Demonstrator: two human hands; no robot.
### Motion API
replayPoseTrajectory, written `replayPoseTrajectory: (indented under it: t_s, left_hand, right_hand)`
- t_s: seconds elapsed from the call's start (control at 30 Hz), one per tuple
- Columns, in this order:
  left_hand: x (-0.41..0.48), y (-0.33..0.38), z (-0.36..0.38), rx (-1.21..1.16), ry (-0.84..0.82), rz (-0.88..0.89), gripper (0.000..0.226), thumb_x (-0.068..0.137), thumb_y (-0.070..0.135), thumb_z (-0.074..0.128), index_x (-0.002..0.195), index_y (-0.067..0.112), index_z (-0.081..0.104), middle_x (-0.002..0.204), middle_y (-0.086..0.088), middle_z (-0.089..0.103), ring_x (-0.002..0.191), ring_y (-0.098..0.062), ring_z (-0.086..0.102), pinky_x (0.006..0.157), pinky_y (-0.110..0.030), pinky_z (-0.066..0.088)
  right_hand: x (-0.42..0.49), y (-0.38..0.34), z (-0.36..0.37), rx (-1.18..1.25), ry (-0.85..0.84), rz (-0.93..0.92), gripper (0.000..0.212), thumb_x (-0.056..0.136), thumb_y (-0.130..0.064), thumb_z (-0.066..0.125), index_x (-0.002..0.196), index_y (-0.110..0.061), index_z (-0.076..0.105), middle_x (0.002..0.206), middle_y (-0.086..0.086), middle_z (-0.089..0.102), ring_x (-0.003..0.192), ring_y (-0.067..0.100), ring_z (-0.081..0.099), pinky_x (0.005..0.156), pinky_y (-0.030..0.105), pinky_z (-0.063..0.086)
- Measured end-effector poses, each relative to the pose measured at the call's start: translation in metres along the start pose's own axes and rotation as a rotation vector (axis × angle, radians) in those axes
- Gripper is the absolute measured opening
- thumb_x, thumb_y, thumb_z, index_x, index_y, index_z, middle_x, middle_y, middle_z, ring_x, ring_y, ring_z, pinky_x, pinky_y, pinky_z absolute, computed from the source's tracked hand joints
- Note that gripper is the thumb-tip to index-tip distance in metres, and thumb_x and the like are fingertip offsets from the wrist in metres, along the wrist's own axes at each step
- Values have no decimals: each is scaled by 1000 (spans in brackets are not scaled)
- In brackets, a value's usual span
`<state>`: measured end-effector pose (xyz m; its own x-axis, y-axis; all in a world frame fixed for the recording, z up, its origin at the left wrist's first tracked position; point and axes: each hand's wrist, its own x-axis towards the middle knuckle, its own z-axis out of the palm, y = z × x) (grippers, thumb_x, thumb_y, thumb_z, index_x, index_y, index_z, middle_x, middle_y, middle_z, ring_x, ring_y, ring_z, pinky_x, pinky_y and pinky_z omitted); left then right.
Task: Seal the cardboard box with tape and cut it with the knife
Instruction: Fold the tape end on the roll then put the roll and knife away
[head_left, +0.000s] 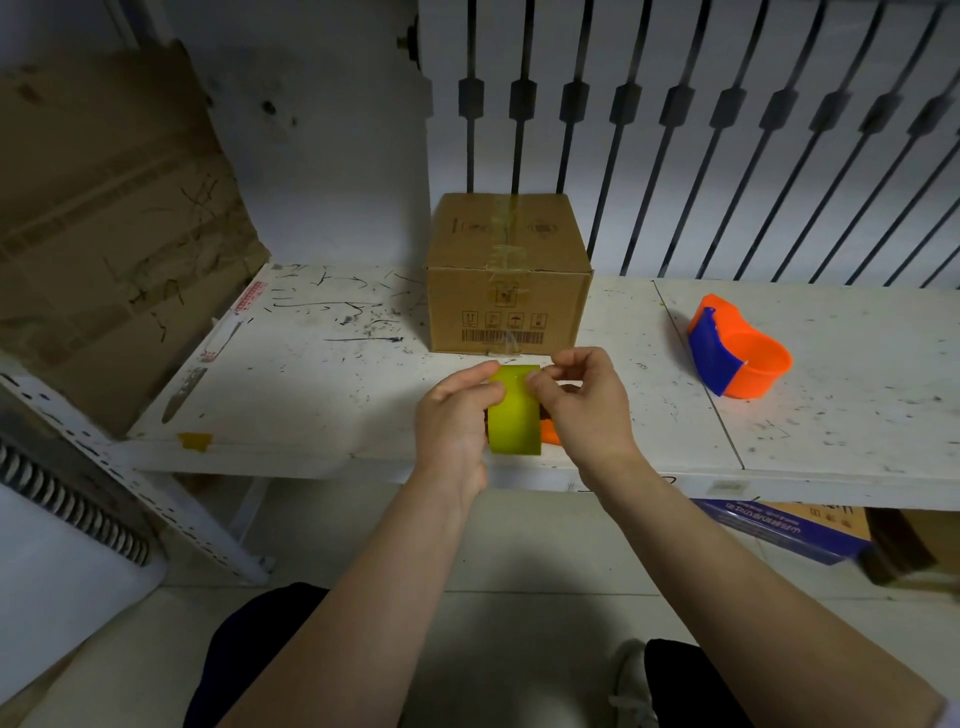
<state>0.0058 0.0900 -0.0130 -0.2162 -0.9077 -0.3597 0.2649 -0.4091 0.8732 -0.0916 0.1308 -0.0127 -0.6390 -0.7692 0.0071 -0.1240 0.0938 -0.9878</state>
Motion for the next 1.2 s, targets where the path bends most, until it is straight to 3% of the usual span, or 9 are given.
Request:
replayPoseTrajectory:
  t_s: [0.13, 0.27, 0.4, 0.57, 0.67, 0.8, 0.87, 0.97, 1.2]
  left_hand:
    - [5, -6, 14, -71, 1, -10, 35, 79, -2, 61, 101, 26, 59, 111, -19, 64, 88, -28, 66, 66, -31, 55]
    - [13, -18, 34, -42, 61, -27, 21, 80, 2, 62, 92, 18, 55, 119, -22, 61, 107, -34, 61, 92, -43, 49]
    - [20, -26, 64, 13, -29, -31, 11, 93, 14, 46, 91, 13, 57, 105, -18, 66, 88, -27, 63, 74, -36, 50]
    - [37, -38, 96, 248, -91, -18, 18, 87, 10, 53, 77, 25, 52, 95, -7, 66, 94, -20, 60, 78, -36, 46]
    - [49, -48, 114, 521, -145, 47, 14, 85, 16, 54, 75, 26, 54, 96, -6, 64, 95, -24, 61, 82, -38, 48]
    - [66, -53, 138, 795, -236, 194, 8, 88, 18, 53, 84, 19, 60, 89, -2, 61, 81, -24, 57, 70, -32, 46]
    - [73, -54, 151, 876, -286, 239, 11, 89, 17, 52, 85, 18, 62, 82, -2, 62, 77, -24, 57, 69, -34, 48]
    - [83, -59, 168, 953, -324, 291, 16, 89, 16, 51, 94, 17, 67, 100, -2, 67, 90, -22, 60, 80, -34, 52]
    - [94, -80, 203, 1051, -294, 346, 28, 88, 15, 53, 114, 15, 64, 120, -5, 65, 109, -23, 59, 95, -37, 50]
  right_hand:
    - [2, 6, -14, -97, -136, 68, 19, 79, -23, 70, 81, -6, 60, 76, 4, 57, 73, 17, 53, 71, 34, 46]
    - [8, 13, -27, -166, -126, 16, 15, 81, -15, 67, 67, -15, 63, 69, 7, 60, 66, 20, 53, 64, 32, 46]
    - [25, 16, -48, -192, -16, 17, 7, 84, -15, 64, 79, -19, 66, 85, 12, 70, 77, 24, 62, 72, 38, 54]
    - [55, 23, -88, -296, 38, -33, 13, 86, -15, 61, 96, -15, 70, 96, 14, 71, 90, 28, 63, 88, 45, 51]
    - [76, 30, -109, -433, 71, -89, 26, 88, -17, 58, 113, -12, 65, 108, 12, 69, 102, 29, 61, 89, 38, 48]
    - [104, 33, -139, -680, 138, -241, 26, 90, -17, 55, 114, -14, 65, 125, 10, 61, 112, 31, 57, 87, 33, 45]
    - [118, 33, -158, -694, 204, -246, 27, 90, -19, 54, 114, -20, 66, 133, -1, 58, 116, 23, 55, 81, 19, 35]
    - [139, 32, -187, -669, 347, -196, 26, 91, -28, 50, 113, -32, 65, 130, -12, 59, 113, 17, 55, 73, 16, 27]
    - [168, 56, -238, -1012, 541, -95, 34, 89, -10, 48, 119, -19, 62, 125, 14, 58, 116, 36, 49, 80, 39, 45]
